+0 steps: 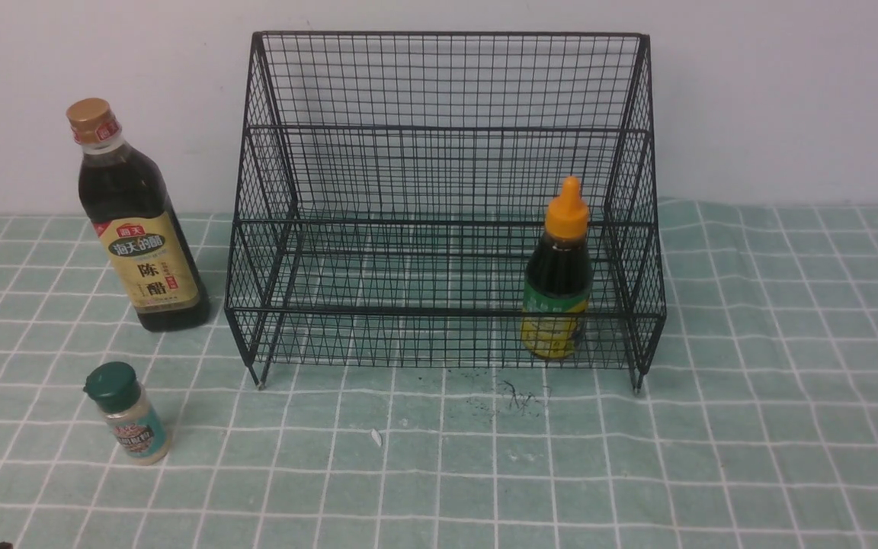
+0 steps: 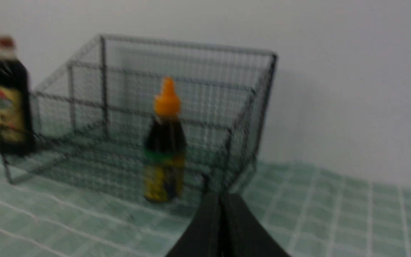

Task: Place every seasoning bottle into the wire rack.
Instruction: Use the left arm to grab the condiment bottle closest to it

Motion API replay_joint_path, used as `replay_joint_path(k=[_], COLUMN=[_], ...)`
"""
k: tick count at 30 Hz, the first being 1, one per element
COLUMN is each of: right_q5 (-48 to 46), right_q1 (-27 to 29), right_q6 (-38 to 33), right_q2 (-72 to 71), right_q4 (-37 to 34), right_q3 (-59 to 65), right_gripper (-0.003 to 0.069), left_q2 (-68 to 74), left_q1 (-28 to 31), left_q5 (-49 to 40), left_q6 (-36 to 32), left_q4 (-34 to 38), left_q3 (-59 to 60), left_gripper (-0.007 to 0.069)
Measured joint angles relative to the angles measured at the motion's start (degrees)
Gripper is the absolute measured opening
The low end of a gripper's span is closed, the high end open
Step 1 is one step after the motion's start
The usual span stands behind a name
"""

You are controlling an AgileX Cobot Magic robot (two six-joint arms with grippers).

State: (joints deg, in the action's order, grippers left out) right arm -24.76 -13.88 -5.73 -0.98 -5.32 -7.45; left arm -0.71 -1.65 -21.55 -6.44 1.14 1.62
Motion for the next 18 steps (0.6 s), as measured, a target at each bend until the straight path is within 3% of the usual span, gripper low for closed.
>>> replay_joint_path(k=[3,8,18], right_q5=[-1.89,1.53,1.89], right_q1=[8.19,16.15,16.77], right_q6=[-0.26,-0.30,-0.30], right_q2=[0.00,0.07,0.07], right_q4=[0.19,-1.27,-1.43], right_q3=[6.17,8.38,8.45], right_gripper=[-0.0011,-0.0011,-0.0011], left_q2=[0.00,0.00,0.00], left_q1=[0.00,0.00,0.00], left_q5=[0.00,0.00,0.00], left_q6=[0.00,0.00,0.00], left_q4=[0.00,0.00,0.00], left_q3=[0.00,0.00,0.00], left_gripper=[-0.0006,-0.0006,-0.0006])
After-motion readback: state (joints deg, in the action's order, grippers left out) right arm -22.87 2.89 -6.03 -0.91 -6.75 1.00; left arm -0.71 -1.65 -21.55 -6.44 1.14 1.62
